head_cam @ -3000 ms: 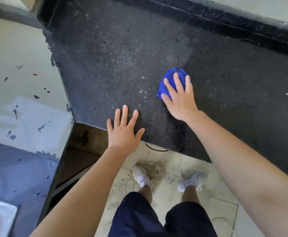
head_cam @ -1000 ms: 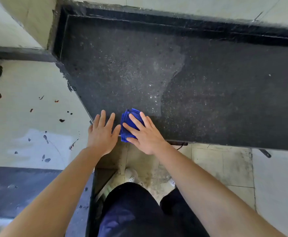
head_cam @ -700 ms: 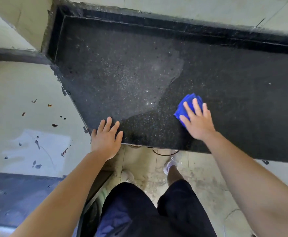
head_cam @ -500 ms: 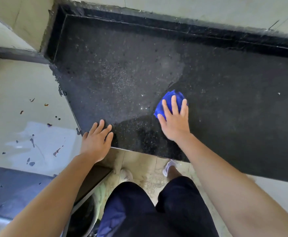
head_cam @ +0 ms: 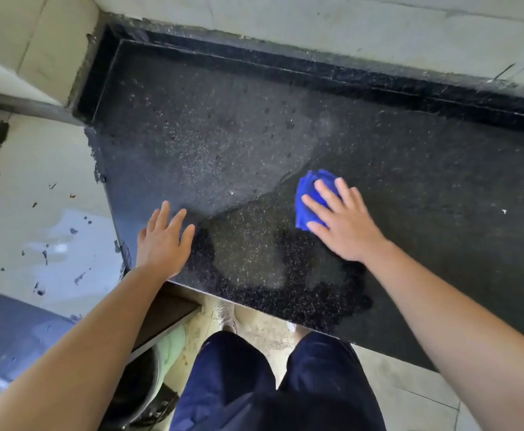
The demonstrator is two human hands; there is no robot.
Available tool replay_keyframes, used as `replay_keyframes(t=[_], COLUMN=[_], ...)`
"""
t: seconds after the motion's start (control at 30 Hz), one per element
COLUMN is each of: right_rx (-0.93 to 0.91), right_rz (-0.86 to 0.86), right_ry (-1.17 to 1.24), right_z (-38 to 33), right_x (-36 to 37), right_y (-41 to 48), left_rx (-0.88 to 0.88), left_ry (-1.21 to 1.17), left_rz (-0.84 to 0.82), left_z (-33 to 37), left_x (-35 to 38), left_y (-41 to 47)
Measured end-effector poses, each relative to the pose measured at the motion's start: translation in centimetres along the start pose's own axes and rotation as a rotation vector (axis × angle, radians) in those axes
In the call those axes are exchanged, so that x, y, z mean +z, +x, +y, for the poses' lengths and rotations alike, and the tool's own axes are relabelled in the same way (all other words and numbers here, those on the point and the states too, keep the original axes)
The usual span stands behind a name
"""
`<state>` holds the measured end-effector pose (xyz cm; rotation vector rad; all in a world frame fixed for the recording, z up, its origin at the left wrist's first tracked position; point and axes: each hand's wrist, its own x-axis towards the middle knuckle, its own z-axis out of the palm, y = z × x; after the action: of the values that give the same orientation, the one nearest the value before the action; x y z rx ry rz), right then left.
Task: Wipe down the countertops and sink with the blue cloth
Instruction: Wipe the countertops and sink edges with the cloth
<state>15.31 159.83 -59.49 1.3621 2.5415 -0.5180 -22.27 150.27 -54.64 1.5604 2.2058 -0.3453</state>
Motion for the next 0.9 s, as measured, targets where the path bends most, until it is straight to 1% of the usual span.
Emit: replay_keyframes(t=[0.03, 0.1, 0.17, 0.23, 0.3, 0.33, 0.37, 0.4, 0.47, 0.53, 0.57, 0.63, 0.7, 0.73, 0.77, 0.9], right_rx=[0.085, 0.252, 0.361, 0.455, 0.548, 0.553, 0.509, 0.425, 0.197, -0.020, -0.098, -0.185, -0.206, -0.175, -0.106, 0.340], right_rz=[0.008, -0.054, -0.084, -0.066, 0.022, 0.070, 0.101, 0.108, 0.115, 0.062, 0.042, 0.025, 0.028, 0.034, 0.036, 0.059], right_ry=[0.002, 0.035, 0.064, 0.087, 0.102, 0.103, 0.092, 0.068, 0.052, 0.044, 0.033, 0.018, 0.003, -0.008, -0.018, -0.004], right_z=[2.2, 5.1, 5.8, 4.3, 1.2, -0.8, -3.0, -5.5, -11.0, -16.0, -17.5, -17.7, -15.3, -13.5, -11.5, -2.3], right_x=[-0.7, -2.2, -2.8, -2.3, -1.4, -1.1, -0.8, -0.7, 0.0, 0.9, 1.3, 1.4, 1.0, 0.8, 0.5, -2.1], right_y=[-0.2, -0.5, 0.0, 0.9, 2.2, 2.8, 3.5, 4.1, 5.1, 5.5, 5.4, 5.3, 5.3, 5.2, 5.3, 5.4], left_rx=[0.029, 0.069, 0.079, 0.087, 0.106, 0.118, 0.127, 0.131, 0.121, 0.100, 0.094, 0.084, 0.082, 0.087, 0.092, 0.096], left_ry=[0.007, 0.014, 0.007, -0.013, -0.024, -0.026, -0.026, -0.025, -0.018, -0.013, -0.017, -0.039, -0.051, -0.051, -0.051, -0.033], left_rz=[0.018, 0.053, 0.059, 0.049, 0.049, 0.051, 0.050, 0.047, 0.038, 0.030, 0.034, 0.041, 0.041, 0.040, 0.034, -0.010], left_z=[0.4, 1.1, 1.8, 2.2, 2.0, 1.8, 1.5, 1.2, 0.5, 0.0, -0.3, -0.6, -0.7, -0.6, -0.4, 0.3], left_x=[0.1, 0.1, 0.0, 0.0, 0.0, 0.1, 0.1, 0.1, -0.1, -0.4, -0.6, -1.0, -1.4, -1.4, -1.5, -1.2], left_y=[0.6, 2.0, 3.4, 4.3, 4.6, 4.7, 4.8, 4.8, 5.2, 5.6, 5.9, 6.6, 7.5, 7.8, 8.2, 9.1])
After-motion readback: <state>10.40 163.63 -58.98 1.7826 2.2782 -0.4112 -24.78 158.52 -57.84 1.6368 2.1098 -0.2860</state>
